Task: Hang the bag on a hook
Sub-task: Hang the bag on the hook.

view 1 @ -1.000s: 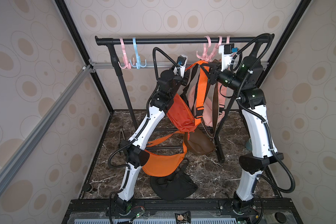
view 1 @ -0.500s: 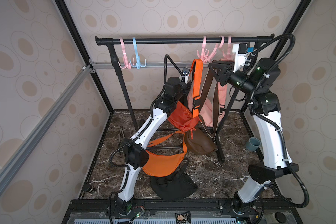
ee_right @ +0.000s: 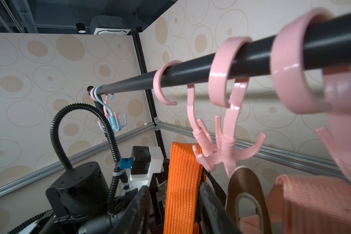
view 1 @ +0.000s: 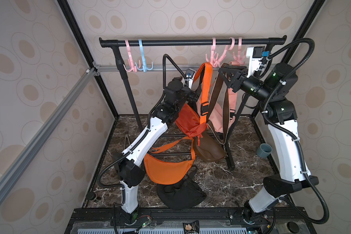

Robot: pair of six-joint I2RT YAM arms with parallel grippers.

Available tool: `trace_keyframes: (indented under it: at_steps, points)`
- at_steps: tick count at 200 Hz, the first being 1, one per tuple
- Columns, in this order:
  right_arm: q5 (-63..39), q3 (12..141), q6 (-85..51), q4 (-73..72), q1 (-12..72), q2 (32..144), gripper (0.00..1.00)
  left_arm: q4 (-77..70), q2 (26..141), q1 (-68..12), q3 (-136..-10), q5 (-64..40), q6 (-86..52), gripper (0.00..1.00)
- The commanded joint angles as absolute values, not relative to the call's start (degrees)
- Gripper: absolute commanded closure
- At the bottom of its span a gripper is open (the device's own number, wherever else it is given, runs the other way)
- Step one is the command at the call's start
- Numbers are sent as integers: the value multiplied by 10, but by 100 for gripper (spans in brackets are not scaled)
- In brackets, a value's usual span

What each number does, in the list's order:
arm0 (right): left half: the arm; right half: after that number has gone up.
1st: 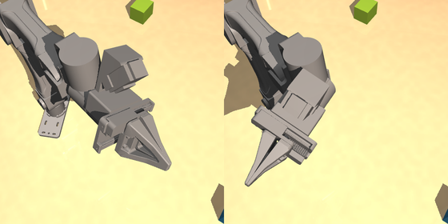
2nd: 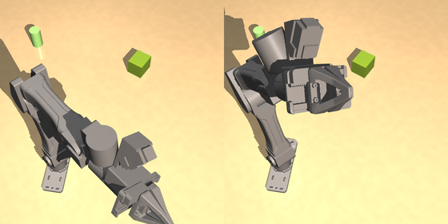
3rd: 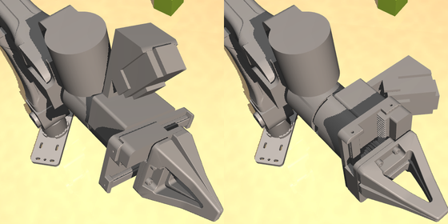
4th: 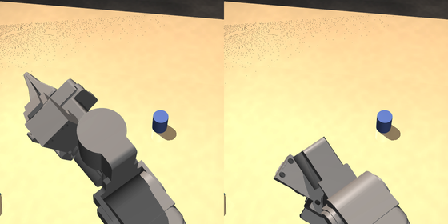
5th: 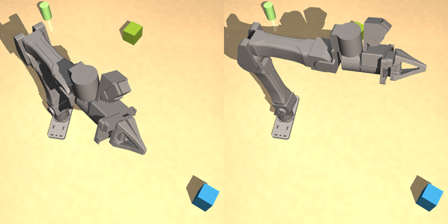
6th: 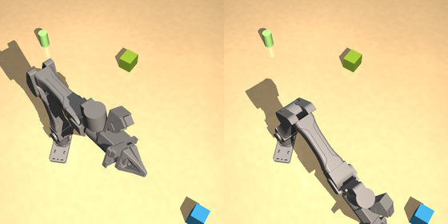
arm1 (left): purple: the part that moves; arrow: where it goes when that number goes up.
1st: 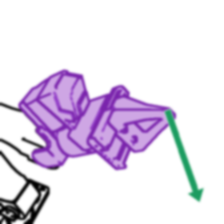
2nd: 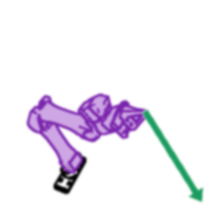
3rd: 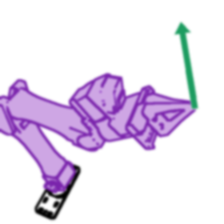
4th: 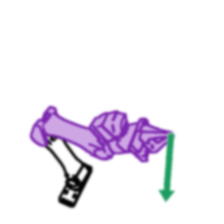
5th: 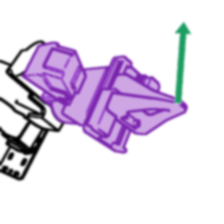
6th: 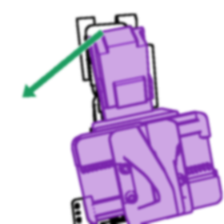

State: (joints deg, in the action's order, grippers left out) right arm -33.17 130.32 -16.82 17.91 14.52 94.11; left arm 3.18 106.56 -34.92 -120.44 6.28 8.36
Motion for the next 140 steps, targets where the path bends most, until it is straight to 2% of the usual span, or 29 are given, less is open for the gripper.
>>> trace_keyframes:
  at_steps: [1, 33, 52, 87, 119, 140]
  points:
    - [-329, 1288, -187, 160, 147, 909, 56, -60, 1000, -354, -1135, 46, 80, 0]
    - [-314, 1259, -198, 143, 147, 885, 52, -84, 937, -355, -1038, 63, 64, 0]
    - [-309, 1253, -209, 139, 148, 875, 51, -147, 891, -355, -975, 77, 47, 0]
    - [-298, 1227, -199, 136, 156, 841, 45, -190, 838, -354, -955, 127, 33, 0]
    - [-277, 1213, -157, 181, 232, 844, 38, -252, 749, -354, -869, 192, 53, 0]
    - [-253, 1218, -145, 204, 273, 875, 39, -237, 705, -356, -842, 235, 61, 0]
